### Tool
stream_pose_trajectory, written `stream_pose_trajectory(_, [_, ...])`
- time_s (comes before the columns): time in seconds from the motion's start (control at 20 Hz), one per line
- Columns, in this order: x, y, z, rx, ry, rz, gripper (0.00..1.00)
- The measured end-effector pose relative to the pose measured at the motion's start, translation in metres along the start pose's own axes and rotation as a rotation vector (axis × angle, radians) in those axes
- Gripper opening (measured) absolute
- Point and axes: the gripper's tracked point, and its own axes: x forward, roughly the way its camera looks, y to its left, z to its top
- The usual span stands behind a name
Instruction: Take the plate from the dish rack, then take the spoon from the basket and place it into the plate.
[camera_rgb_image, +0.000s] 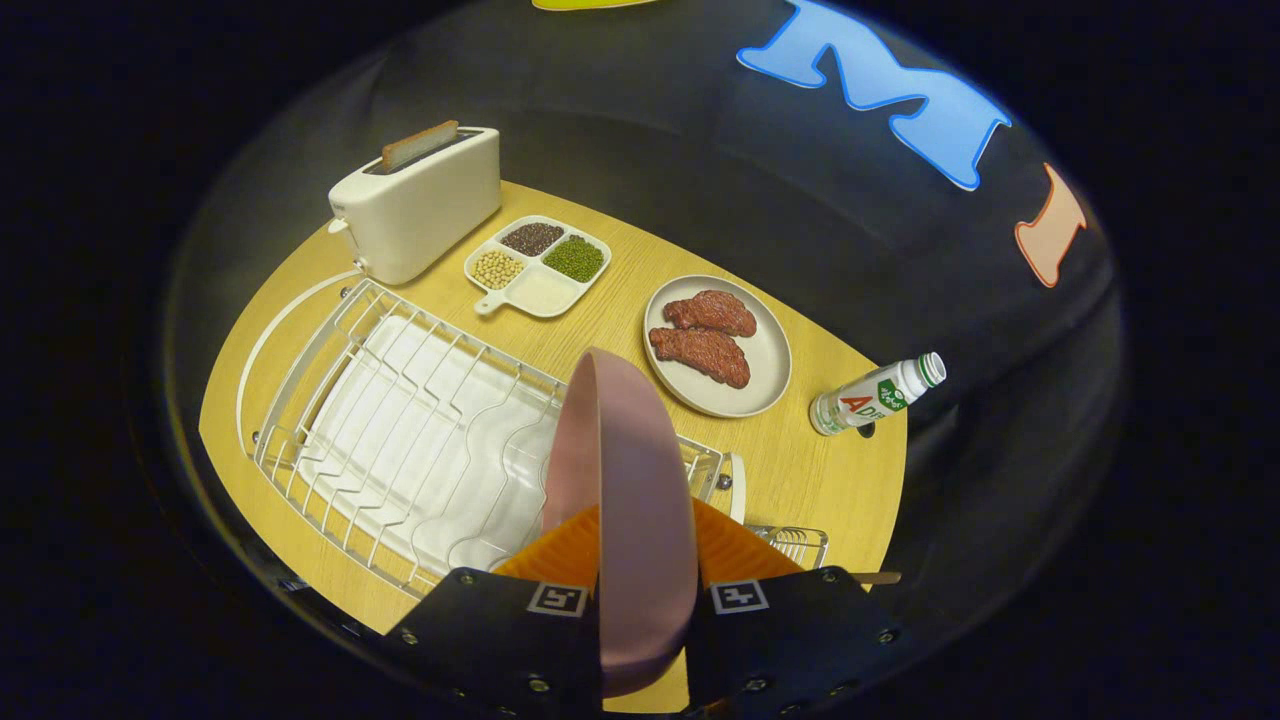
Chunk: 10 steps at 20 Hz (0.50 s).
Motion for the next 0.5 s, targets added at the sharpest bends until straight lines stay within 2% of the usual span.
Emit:
stream_pose_trajectory(0.2, [-0.006,-0.01,0.011,-0.041,-0.062,-0.048,0.3])
stream_pose_trajectory(0.5, [-0.036,-0.025,-0.005,0.063,-0.102,0.035,0.3])
